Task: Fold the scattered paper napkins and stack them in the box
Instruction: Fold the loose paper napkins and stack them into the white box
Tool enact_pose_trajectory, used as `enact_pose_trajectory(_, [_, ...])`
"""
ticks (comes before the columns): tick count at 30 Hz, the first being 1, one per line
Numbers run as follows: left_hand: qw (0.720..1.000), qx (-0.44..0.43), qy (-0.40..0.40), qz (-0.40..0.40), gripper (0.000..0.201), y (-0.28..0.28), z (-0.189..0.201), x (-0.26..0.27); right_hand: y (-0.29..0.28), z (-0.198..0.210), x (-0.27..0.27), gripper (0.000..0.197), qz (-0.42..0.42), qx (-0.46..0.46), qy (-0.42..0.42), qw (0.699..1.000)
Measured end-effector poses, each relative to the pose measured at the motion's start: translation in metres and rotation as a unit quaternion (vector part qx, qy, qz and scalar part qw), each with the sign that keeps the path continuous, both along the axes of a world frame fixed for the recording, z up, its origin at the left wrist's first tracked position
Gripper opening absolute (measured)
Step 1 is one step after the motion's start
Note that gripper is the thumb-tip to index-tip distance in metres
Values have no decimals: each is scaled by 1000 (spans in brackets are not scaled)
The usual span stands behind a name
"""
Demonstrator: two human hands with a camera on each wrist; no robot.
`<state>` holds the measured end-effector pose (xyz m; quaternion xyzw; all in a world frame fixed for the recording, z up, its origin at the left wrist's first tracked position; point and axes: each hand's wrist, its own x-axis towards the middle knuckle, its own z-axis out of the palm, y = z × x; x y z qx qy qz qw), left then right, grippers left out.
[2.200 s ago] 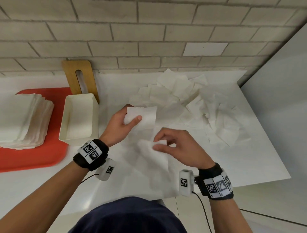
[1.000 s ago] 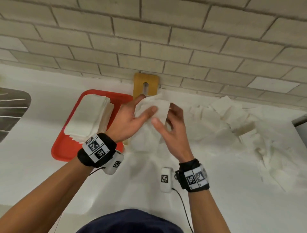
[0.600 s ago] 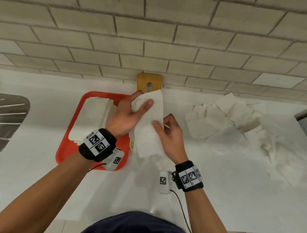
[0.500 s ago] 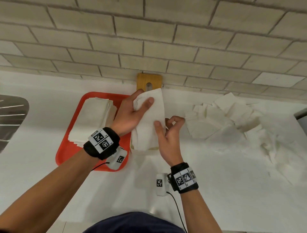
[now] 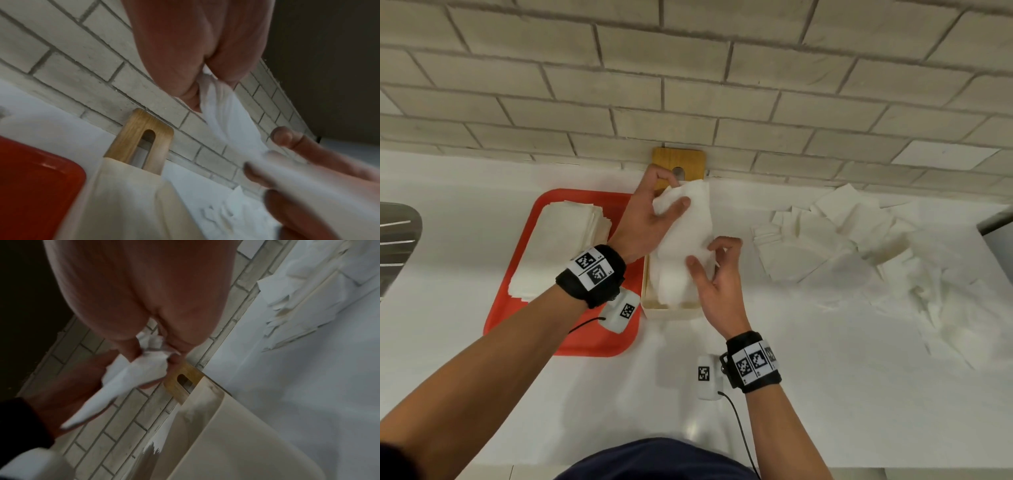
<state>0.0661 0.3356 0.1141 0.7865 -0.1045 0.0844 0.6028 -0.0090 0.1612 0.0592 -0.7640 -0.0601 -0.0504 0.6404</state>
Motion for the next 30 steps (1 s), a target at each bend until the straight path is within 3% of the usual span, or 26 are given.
enact_pose_trajectory(2, [997,70,-6,-17,24,10,-8,14,-1,-7,-1,18,20,-79,2,997])
enact_pose_trajectory(5, [974,220,28,-44,20,23,-27,33,1,-16,-3,17,3,-189,66,980])
enact_pose_trajectory(8, [944,315,70,-73,40,22,-45,46,12,-20,0,16,1,-279,127,952])
enact_pose_trajectory(12, [874,465,103,-99,50,5,-63,52,38,-19,5,25,64,-381,210,898])
enact_pose_trajectory(15, [808,569,74,-133,47,-9,-69,46,45,-13,5,28,119,-436,229,862])
enact_pose_trajectory(17, [789,599,32,-133,41,-11,-71,42,34,-5,4,28,111,-438,200,870])
enact_pose_trajectory(19, [806,585,0,-92,36,-7,-70,34,6,4,5,22,44,-403,115,907])
enact_pose_trajectory(21, [847,529,-29,-34,28,-4,-65,20,-38,3,16,14,-46,-404,43,912])
enact_pose_trajectory(23, [889,456,-40,0,20,-8,-60,2,-92,-7,37,20,-67,-456,78,884])
enact_pose_trajectory(25, [915,403,-37,6,16,-21,-56,-18,-143,-26,65,35,-2,-503,171,847])
enact_pose_trajectory(27, [933,357,-39,12,14,-44,-56,-37,-178,-46,89,61,53,-517,225,824])
enact_pose_trajectory(29, [939,339,-56,18,13,-73,-56,-55,-190,-67,102,92,55,-543,223,807])
enact_pose_trajectory(30, [939,339,-63,15,13,-88,-57,-62,-189,-77,105,95,47,-564,205,798])
